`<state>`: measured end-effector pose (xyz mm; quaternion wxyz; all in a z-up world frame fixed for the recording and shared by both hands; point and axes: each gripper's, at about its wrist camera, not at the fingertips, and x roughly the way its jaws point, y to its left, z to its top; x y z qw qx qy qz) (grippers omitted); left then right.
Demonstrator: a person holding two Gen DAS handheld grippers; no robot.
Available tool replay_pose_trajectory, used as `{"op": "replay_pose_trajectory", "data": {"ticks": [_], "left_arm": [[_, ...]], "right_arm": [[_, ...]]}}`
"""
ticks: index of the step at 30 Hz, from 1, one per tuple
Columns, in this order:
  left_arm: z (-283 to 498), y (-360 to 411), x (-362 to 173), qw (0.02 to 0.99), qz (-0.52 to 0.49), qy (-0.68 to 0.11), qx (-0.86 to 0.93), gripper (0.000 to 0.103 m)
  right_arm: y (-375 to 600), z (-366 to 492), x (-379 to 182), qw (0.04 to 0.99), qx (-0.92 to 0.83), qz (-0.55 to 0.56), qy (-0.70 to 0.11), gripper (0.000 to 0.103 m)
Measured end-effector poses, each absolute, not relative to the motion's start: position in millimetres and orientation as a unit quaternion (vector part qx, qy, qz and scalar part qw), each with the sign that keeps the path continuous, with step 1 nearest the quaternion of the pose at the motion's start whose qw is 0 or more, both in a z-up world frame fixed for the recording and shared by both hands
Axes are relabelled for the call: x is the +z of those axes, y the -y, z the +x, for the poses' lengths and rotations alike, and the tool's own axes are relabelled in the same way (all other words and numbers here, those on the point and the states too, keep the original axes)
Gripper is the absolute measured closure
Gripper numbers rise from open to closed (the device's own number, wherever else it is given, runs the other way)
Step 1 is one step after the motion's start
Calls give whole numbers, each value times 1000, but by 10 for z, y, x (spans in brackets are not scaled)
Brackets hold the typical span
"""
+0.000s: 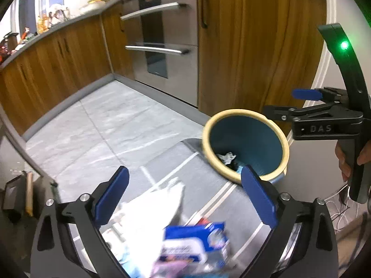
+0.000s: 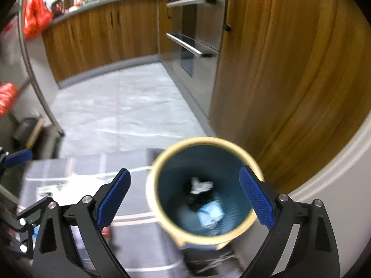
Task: Collect trash
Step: 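Grasp the blue glove with the right tool while the left tool grasps the clear plastic bag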
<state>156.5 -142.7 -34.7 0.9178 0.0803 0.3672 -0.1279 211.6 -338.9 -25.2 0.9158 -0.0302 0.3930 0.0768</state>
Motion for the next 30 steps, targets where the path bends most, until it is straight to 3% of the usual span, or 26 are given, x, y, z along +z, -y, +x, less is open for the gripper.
{"op": "replay_pose_trajectory", "data": {"ticks": [11,30], "left_arm": [[700,563,-75,929,63,-357,-78,6],[-12,-411,-729,895,20,-446,-1,6]], "right_arm": [[2777,1415,-248,903,123,3,-411,7],[1415,711,-753,842,246,-143,-457,8]]}}
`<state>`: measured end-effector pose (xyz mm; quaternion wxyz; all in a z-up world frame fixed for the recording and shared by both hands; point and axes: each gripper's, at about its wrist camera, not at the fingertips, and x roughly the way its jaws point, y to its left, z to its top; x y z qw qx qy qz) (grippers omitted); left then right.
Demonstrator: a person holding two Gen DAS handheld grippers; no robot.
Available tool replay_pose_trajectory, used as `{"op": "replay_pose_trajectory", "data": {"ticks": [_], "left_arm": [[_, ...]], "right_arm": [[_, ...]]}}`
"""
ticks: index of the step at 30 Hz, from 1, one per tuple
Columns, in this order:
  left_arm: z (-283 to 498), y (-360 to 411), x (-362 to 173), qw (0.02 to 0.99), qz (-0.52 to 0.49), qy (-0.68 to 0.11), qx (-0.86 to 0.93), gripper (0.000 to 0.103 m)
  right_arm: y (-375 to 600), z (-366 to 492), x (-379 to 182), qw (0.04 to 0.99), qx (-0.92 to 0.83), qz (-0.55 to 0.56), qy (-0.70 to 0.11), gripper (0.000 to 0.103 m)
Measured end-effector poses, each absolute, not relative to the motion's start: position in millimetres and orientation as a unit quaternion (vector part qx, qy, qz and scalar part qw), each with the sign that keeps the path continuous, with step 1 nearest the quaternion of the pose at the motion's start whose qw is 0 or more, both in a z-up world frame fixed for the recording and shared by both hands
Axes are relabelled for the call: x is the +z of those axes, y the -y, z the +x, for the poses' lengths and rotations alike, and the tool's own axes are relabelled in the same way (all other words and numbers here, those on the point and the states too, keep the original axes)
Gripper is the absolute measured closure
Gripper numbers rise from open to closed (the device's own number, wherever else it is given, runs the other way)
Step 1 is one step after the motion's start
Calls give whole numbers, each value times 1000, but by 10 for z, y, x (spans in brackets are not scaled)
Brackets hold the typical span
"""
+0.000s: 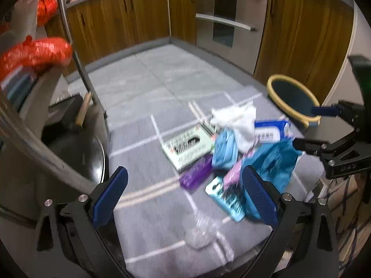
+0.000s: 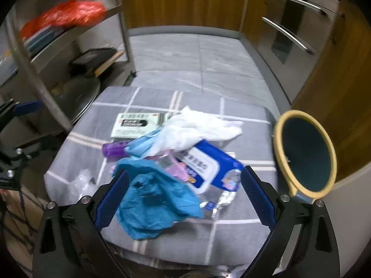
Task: Collect trash
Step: 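Grasp the blue glove with the right tool while the left tool grasps the clear plastic bag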
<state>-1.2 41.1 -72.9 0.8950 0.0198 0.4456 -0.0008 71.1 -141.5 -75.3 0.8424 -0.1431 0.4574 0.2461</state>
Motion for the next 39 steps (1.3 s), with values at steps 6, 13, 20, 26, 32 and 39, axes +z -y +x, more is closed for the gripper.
{"op": "replay_pose_trajectory", "data": {"ticks": [6,13,20,26,32,39], "left_arm": [[16,-377,-1155,856,26,-516,-4,10],[21,-61,-1516,810,82,-578,-53,34],[55,-13,-1794,778,105,-618,-42,60],[85,1,-1853,771,107,-626,-45,76],[73,30,-1767,782,110,-612,-41,83],[53,23,-1414,826,111,-552,-24,84]], "right_arm": [[1219,667,-919,824,253,-181,-474,24],[1146,662,-1160,799,250,-233,-495,46],[1101,654,-1251,787,255,-264,-496,74],[1101,652,-1220,787,265,-265,-490,85],[1135,642,-1104,793,279,-250,-481,90],[1251,632,-788,819,289,-214,-447,91]]}}
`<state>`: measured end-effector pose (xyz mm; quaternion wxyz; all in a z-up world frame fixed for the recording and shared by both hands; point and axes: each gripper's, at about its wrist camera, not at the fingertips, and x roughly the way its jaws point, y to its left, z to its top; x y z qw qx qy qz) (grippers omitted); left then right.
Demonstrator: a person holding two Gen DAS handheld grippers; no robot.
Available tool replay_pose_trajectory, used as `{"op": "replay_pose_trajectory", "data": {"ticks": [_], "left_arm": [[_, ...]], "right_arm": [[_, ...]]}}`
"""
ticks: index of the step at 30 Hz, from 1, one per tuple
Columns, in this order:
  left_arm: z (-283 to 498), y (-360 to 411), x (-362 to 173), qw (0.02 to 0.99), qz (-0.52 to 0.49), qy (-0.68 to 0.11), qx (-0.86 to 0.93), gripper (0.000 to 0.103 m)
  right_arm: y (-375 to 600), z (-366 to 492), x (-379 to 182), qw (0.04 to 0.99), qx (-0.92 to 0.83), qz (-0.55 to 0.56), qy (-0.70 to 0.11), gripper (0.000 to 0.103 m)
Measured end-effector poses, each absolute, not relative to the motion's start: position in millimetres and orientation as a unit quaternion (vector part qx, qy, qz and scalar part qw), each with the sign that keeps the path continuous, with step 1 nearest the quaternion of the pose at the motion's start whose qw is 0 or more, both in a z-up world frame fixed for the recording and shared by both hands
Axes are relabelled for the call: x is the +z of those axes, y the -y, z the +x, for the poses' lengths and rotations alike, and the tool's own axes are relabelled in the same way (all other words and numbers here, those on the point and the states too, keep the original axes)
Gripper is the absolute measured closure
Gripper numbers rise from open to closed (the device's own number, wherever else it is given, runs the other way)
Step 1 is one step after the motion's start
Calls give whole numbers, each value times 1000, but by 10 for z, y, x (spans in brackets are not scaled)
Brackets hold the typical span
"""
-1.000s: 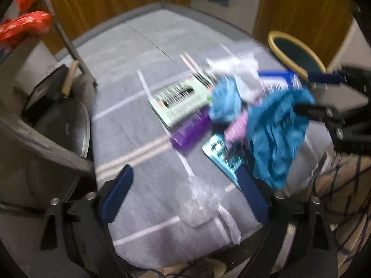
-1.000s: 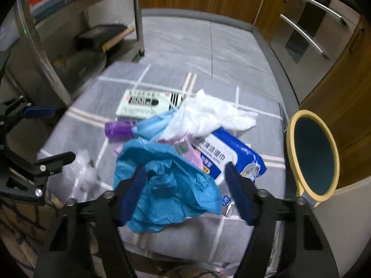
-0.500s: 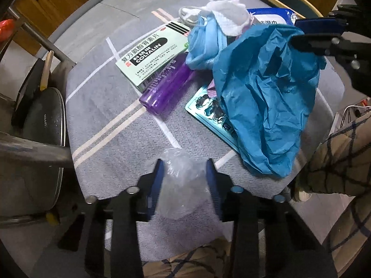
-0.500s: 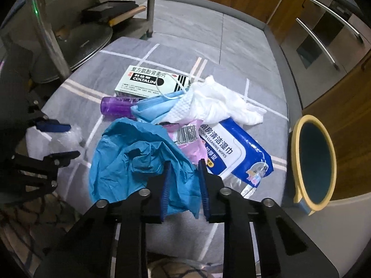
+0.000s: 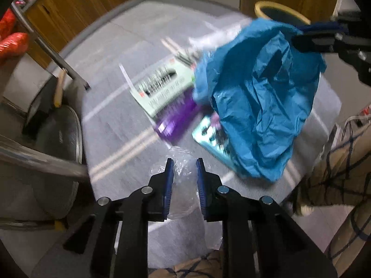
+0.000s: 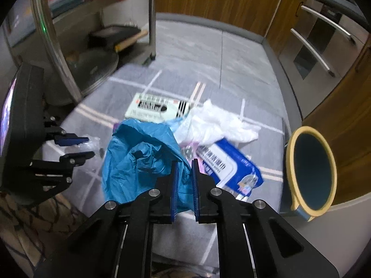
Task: Collect trash
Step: 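Grasp the blue glove with the right tool while the left tool grasps the clear plastic bag, then carry the blue glove and clear bag in both tools over the bin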
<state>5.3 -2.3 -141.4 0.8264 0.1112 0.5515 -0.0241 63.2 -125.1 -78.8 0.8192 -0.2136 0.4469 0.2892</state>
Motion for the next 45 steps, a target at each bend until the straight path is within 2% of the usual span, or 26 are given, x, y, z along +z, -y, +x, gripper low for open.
{"op": "replay_pose_trajectory", "data": {"ticks": [13,27,36,45], "left_arm": [[133,60,-645,902,97,-420,5,84],[398,484,-377,925,95,-365,-50,84],[686,871,-232,933,100,-334,-93,84],[1164,1380,-259,927,101,-325,-158,84]], "right_arm": [[1655,746,-210,875,278,-133,-373,92],[2313,1141,1,921,174,-93,-337,92],[2626,1456,-59,928,97,-97,-345,92],[3172,1953,-191,930,14,-54,-363,92]]}}
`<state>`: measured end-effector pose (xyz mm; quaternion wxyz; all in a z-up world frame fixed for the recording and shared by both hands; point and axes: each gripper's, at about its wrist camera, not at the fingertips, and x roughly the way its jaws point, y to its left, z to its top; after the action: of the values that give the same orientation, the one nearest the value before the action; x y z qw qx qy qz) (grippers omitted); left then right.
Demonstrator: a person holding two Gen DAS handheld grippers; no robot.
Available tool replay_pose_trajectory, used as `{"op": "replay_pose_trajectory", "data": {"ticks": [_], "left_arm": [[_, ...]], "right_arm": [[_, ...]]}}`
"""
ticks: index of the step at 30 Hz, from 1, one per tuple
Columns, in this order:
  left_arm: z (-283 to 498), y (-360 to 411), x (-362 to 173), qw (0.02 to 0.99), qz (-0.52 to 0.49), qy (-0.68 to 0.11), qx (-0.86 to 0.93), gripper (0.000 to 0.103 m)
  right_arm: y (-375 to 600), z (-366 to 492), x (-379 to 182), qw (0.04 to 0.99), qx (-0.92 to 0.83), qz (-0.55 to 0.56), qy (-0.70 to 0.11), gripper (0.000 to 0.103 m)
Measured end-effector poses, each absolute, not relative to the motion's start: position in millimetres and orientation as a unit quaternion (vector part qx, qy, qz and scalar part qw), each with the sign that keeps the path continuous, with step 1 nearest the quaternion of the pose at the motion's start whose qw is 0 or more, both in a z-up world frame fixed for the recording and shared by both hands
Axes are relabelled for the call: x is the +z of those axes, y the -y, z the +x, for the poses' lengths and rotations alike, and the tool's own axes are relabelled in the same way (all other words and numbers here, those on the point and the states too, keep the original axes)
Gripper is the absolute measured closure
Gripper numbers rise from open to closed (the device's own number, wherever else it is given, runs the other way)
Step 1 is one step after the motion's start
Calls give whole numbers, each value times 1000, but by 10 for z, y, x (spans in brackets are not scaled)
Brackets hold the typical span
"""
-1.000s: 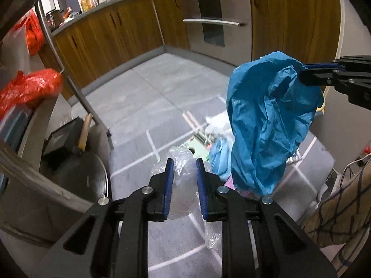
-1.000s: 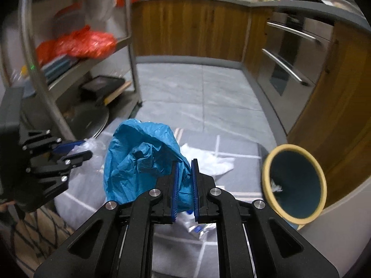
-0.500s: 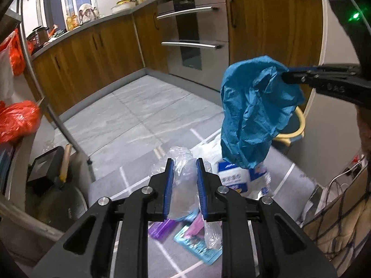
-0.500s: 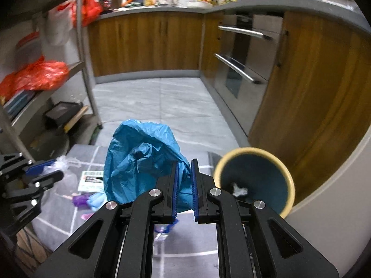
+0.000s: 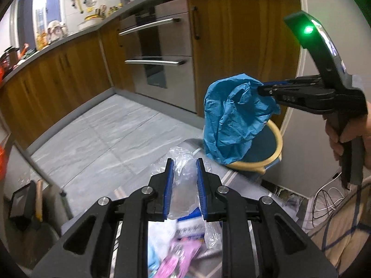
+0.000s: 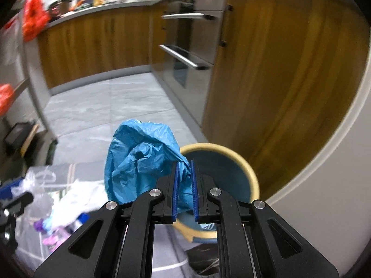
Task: Collect trash
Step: 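Carry the blue glove and clear bag in both tools over the bin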
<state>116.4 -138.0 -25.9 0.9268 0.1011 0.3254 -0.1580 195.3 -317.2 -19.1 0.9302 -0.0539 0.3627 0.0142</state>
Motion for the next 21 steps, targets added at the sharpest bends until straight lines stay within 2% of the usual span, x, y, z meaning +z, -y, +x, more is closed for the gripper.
{"op": "replay_pose_trajectory", "data": {"ticks": [12,21], "left_arm": [[2003,1767,-501,902,0,-360,-236,84],[2274,2246,-840,891,52,-376,-251,84]], "right_arm": [[3530,2525,-431,920,-54,-75,-381,92],[3675,2877,-664,909,-84,-108,-394,92]]}}
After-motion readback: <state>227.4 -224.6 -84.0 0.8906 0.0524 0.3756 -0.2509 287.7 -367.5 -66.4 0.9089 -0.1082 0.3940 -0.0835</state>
